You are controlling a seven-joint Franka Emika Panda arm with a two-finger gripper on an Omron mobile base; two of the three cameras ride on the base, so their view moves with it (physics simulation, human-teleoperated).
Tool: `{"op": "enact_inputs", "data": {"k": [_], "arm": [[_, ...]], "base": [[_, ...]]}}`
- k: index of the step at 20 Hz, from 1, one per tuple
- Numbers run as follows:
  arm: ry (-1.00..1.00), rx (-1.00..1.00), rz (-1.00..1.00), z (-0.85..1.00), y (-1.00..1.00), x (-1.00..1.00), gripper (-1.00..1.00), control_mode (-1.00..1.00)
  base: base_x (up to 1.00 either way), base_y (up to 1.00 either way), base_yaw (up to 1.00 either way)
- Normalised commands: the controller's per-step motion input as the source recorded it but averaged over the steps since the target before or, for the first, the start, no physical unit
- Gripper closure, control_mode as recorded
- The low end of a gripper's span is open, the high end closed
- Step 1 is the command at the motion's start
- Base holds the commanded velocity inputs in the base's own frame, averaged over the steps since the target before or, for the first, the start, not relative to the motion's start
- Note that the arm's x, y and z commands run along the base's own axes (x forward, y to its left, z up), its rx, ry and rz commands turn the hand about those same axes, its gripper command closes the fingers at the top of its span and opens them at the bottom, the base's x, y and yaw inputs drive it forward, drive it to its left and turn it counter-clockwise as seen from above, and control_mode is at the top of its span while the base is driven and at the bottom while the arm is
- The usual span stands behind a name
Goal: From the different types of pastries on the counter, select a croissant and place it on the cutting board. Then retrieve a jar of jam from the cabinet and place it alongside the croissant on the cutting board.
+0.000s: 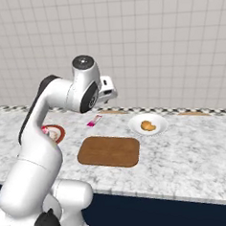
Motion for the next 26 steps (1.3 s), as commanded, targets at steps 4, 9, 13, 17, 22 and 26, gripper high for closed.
{"op": "enact_inputs", "data": {"k": [4,9,13,17,22,26], "arm": [[-0.04,-0.15,0.07,0.15,-0.56,0.47,-1.0,-1.0],[-0.05,-0.17,0.03,0.1,-0.56,0.41,-1.0,-1.0],[-0.04,-0.17,0.0,0.06,-0.49,0.42,-1.0,-1.0],[0.0,-0.14,0.0,0.01,-0.53,0.43,-1.0,-1.0],[0.0,-0.08,0.0,0.0,-0.47,0.56,-1.0,-1.0],[0.03,-0.01,0.03,-0.01,-0.07,0.52,-1.0,-1.0]], "base": [[0.0,0.0,0.0],[0.0,0.0,0.0],[0.0,0.0,0.0],[0.0,0.0,0.0],[0.0,0.0,0.0],[0.0,0.0,0.0]]}}
